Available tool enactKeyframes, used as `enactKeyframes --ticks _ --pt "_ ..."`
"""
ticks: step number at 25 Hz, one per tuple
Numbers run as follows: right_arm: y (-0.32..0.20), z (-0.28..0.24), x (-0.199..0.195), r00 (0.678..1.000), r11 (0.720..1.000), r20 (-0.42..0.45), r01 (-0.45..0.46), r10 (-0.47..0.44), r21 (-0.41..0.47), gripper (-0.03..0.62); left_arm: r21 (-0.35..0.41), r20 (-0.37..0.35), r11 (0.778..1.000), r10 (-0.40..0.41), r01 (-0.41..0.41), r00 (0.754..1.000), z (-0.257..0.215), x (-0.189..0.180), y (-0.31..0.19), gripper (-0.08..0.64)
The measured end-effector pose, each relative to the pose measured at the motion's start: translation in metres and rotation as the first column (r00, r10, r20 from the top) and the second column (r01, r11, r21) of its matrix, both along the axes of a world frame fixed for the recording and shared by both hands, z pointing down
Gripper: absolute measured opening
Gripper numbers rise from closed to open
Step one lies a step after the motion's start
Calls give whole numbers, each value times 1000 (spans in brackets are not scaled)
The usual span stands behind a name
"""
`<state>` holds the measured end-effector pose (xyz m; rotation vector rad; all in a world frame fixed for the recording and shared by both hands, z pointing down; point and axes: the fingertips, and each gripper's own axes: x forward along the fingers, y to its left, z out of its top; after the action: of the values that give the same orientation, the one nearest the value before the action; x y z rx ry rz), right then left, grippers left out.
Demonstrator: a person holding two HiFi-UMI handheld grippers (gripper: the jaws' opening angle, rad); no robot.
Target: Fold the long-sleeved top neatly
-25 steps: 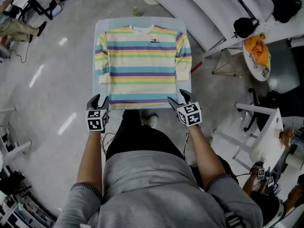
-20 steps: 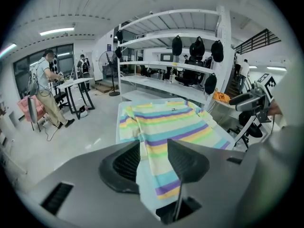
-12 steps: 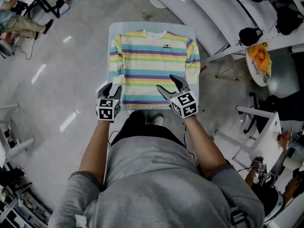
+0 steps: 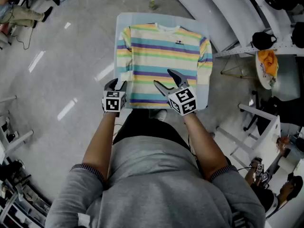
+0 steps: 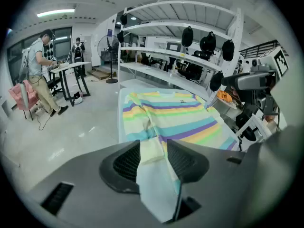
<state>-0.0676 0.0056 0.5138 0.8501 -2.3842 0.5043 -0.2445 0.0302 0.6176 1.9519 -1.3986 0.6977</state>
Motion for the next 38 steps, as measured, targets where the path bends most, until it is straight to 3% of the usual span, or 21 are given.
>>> enactKeyframes --ticks 17,20,28,38 --pt "-18 83 -67 999 990 -14 27 -29 -136 331 -178 -6 984 12 -12 1000 96 10 -20 197" --pt "-23 86 -74 999 989 -18 30 -33 -144 331 -158 36 987 13 -7 999 102 0 -23 51" --pt "-38 77 -74 998 990 -31 42 -47 -135 331 -70 99 993 -90 97 991 60 -82 -42 43" --pt "-54 57 -75 998 994 -50 27 -33 -105 331 79 170 974 -221 210 960 -10 -185 -94 43"
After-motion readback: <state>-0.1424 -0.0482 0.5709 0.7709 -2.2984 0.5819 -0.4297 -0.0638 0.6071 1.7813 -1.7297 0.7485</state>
